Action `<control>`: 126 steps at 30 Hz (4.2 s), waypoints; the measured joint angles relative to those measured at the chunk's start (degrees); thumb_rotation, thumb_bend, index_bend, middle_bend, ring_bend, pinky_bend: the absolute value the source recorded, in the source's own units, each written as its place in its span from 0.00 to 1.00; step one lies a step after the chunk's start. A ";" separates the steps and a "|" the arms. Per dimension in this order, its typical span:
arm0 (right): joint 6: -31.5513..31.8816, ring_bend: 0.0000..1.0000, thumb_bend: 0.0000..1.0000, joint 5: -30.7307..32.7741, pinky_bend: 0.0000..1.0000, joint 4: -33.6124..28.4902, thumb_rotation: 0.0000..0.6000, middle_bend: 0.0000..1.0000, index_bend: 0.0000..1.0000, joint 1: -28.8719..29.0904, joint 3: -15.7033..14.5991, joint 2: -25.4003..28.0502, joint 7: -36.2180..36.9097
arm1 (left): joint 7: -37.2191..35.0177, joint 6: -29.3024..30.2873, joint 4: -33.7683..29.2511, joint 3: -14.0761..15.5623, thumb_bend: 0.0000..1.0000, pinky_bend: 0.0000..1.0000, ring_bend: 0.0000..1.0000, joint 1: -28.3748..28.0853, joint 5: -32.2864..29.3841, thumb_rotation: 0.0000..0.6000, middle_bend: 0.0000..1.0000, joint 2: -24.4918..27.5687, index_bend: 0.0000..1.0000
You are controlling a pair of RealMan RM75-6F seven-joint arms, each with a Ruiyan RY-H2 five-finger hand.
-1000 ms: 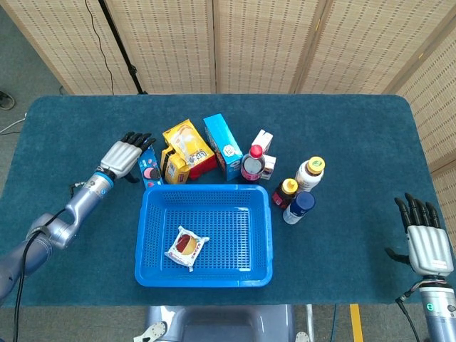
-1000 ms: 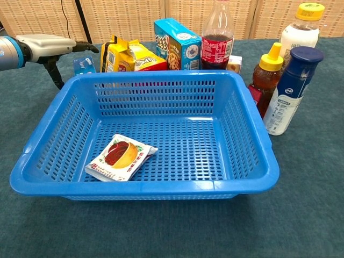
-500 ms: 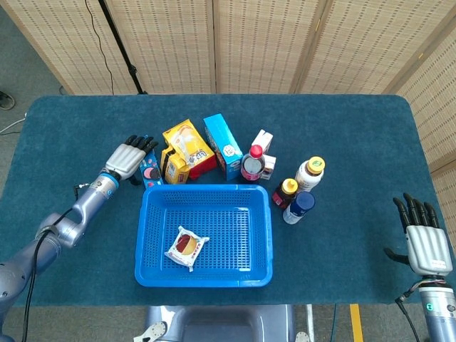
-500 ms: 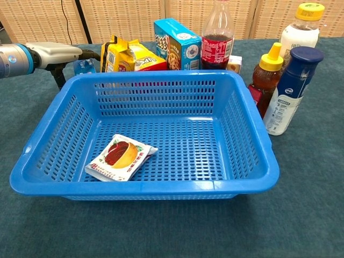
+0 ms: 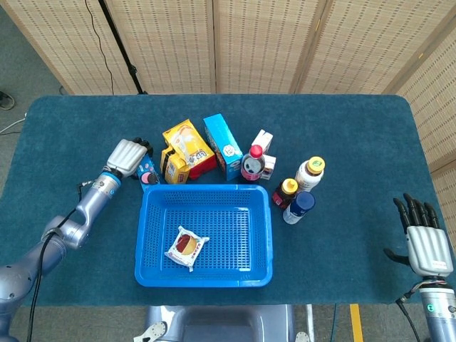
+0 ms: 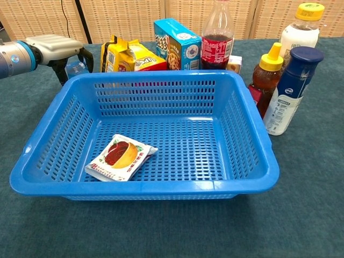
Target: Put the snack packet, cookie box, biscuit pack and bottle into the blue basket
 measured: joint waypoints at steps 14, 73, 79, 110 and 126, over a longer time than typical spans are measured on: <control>0.15 0.00 0.00 -1.14 0.00 -0.78 1.00 0.00 0.00 0.02 -0.54 0.13 -0.03 | -4.84 8.80 -10.16 -0.97 0.19 0.53 0.54 3.71 0.49 1.00 0.65 11.66 0.66; -1.95 0.00 0.00 2.45 0.00 1.10 1.00 0.00 0.00 0.30 0.83 1.21 4.57 | 15.21 13.78 -44.03 -1.57 0.09 0.09 0.00 -6.42 13.00 1.00 0.00 5.48 0.00; -1.83 0.00 0.00 2.03 0.00 0.84 1.00 0.00 0.00 0.31 0.72 1.28 4.62 | 15.30 14.33 -45.71 -1.21 0.07 0.07 0.00 -5.91 12.53 1.00 0.00 7.03 0.00; -2.54 0.00 0.00 3.04 0.00 0.56 1.00 0.00 0.00 0.95 0.78 0.11 1.63 | -0.77 6.15 -30.23 -2.53 0.07 0.07 0.00 -2.53 -0.32 1.00 0.00 19.12 0.00; -2.07 0.00 0.00 3.23 0.00 0.66 1.00 0.00 0.00 0.74 1.02 0.28 2.15 | 0.50 -0.24 -26.71 -2.57 0.10 0.45 0.29 -6.38 -2.54 1.00 0.29 12.88 0.30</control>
